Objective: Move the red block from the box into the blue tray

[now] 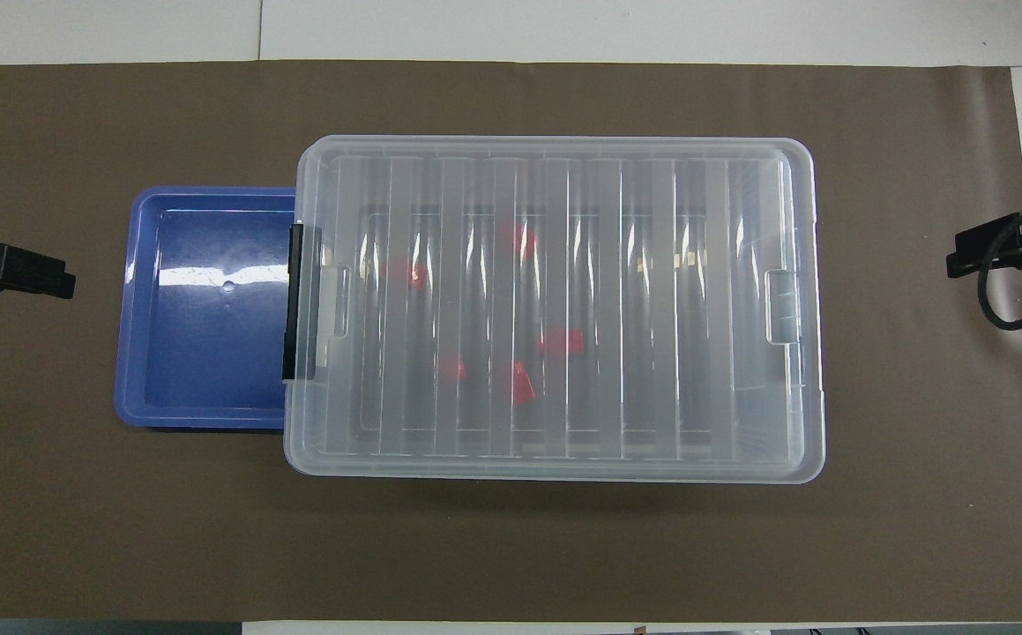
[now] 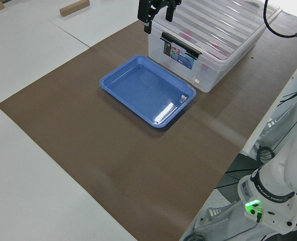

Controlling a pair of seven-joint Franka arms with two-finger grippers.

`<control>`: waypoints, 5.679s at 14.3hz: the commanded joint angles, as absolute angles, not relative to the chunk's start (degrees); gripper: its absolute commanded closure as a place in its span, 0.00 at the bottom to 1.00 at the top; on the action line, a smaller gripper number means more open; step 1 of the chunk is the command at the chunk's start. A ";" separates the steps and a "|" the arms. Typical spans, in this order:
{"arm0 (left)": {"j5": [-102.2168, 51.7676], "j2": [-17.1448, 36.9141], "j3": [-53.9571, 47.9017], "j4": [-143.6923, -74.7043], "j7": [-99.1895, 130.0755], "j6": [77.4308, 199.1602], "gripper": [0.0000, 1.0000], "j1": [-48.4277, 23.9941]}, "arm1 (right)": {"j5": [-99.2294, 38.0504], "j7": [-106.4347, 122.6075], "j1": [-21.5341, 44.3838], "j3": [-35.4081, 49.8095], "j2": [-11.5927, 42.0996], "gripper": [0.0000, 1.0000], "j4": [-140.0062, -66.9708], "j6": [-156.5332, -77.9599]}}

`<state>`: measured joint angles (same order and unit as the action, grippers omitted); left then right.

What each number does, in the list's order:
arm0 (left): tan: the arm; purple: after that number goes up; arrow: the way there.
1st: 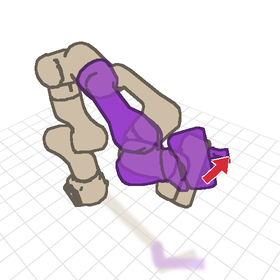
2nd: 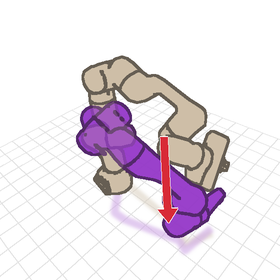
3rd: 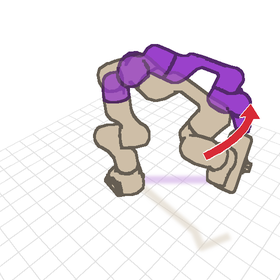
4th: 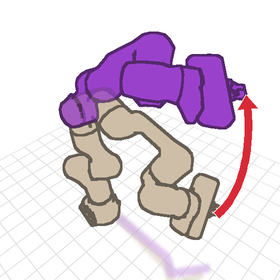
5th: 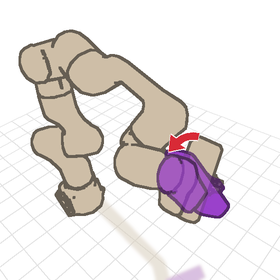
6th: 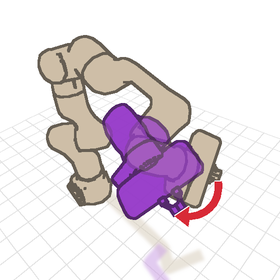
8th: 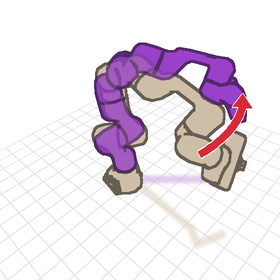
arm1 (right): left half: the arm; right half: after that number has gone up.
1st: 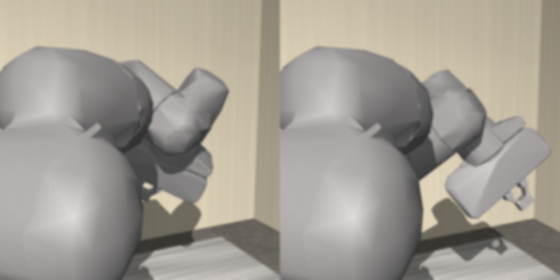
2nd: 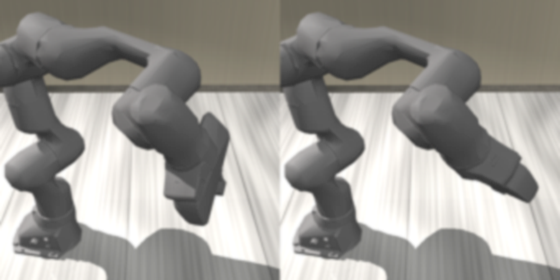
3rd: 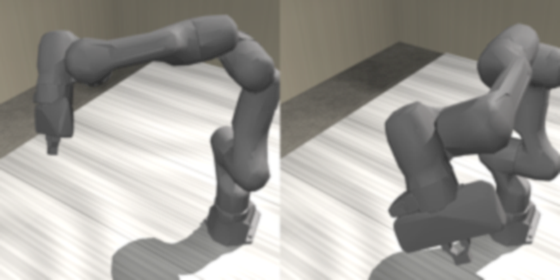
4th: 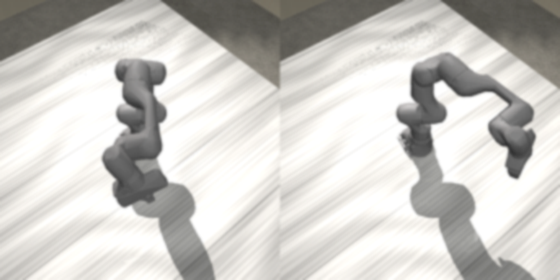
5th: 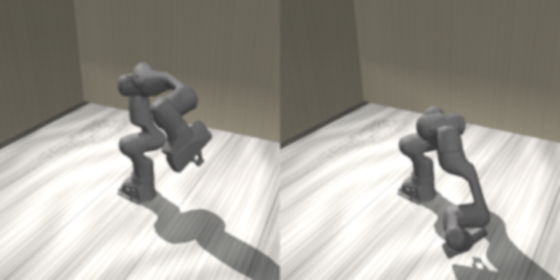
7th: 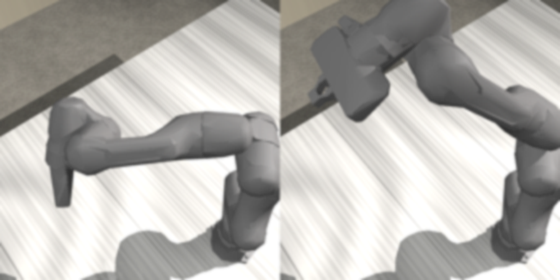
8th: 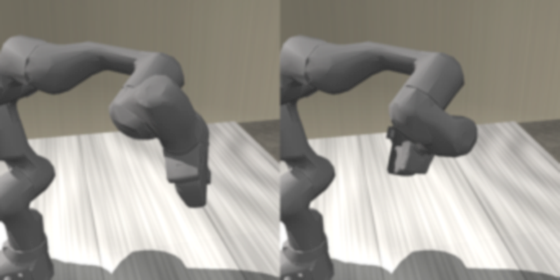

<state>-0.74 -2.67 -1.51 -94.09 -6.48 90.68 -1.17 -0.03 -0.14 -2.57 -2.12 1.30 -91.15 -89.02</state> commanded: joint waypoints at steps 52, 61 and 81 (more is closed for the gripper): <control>0.35 -4.13 -1.58 -95.71 -7.12 91.23 0.00 -0.97 | -1.85 -2.65 -2.81 0.44 -1.93 0.00 -116.89 -113.99; 0.35 -4.13 -1.58 -95.71 -7.12 91.14 0.00 -1.14 | -1.76 6.76 -9.75 0.44 -1.58 0.00 -116.46 -113.99; -0.09 -3.96 -2.20 -105.46 52.34 106.95 0.00 -22.05 | 0.09 20.38 -18.63 0.26 -1.05 0.00 -114.70 -113.99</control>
